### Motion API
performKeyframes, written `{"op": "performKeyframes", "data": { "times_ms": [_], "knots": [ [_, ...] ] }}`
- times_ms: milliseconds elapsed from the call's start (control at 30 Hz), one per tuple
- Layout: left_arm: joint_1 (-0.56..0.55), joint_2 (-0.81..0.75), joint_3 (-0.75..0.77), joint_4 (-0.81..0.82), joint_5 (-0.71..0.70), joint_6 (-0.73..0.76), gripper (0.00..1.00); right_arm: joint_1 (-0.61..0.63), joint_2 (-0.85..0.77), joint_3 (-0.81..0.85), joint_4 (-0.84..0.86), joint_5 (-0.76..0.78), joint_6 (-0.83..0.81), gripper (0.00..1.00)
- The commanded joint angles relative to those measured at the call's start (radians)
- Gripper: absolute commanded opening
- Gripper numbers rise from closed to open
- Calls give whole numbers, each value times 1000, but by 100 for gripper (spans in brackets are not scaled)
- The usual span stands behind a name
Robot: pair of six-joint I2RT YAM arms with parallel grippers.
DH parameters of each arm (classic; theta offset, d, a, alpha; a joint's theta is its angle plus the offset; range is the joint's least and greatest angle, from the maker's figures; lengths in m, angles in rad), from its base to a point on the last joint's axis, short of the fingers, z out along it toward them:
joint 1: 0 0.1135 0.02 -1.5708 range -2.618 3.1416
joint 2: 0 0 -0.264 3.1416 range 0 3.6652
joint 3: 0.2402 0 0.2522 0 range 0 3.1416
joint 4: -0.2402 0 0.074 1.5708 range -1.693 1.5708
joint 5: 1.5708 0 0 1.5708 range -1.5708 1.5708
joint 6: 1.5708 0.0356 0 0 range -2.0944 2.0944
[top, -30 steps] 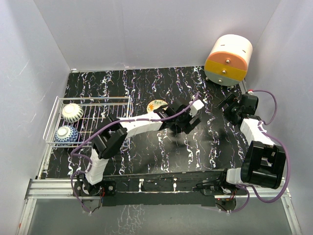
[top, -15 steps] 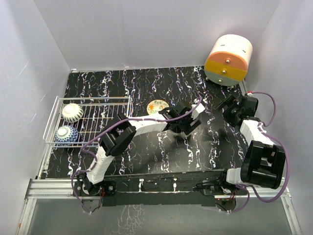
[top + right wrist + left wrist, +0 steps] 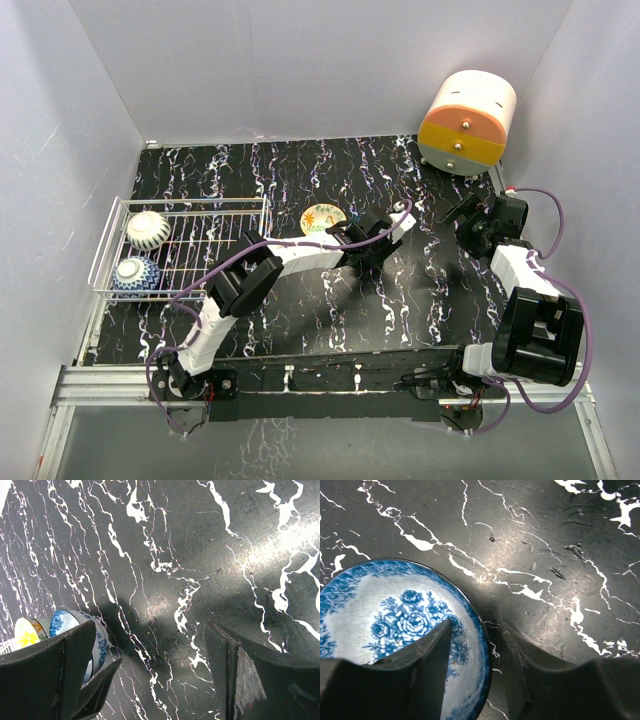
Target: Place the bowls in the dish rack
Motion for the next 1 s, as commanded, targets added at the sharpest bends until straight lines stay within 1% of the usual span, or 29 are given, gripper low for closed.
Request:
{"op": "performKeyframes", "data": {
  "times_ms": [0, 200, 367, 467, 600, 733, 800, 867, 967],
  "knots": [
    [0, 29, -8, -21, 2, -12, 0, -8, -3, -4, 63, -11, 3, 93],
    [-2, 2, 1, -38, 19, -25, 0, -10, -2, -4, 66, -6, 4, 93],
    [-33, -68, 54, -100, 14, -36, 0, -18, -10, -9, 66, 20, 16, 93],
    [-48, -161, 53, -100, 22, -64, 0, -24, -15, -10, 65, 25, 20, 93],
    [-31, -319, 5, -62, 35, -129, 0, -27, -23, -13, 65, 21, 24, 93],
    [-13, -507, -60, -6, 61, -176, 0, -27, -34, -17, 65, 23, 26, 92],
    [10, -589, -92, 5, 66, -208, 0, -27, -38, -18, 64, 20, 27, 92],
    [72, -667, -151, 21, 84, -272, 0, -27, -42, -19, 65, 8, 28, 92],
    [271, -829, -314, 127, 178, -436, 0, -27, -45, -24, 68, -21, 25, 92]
  ]
}}
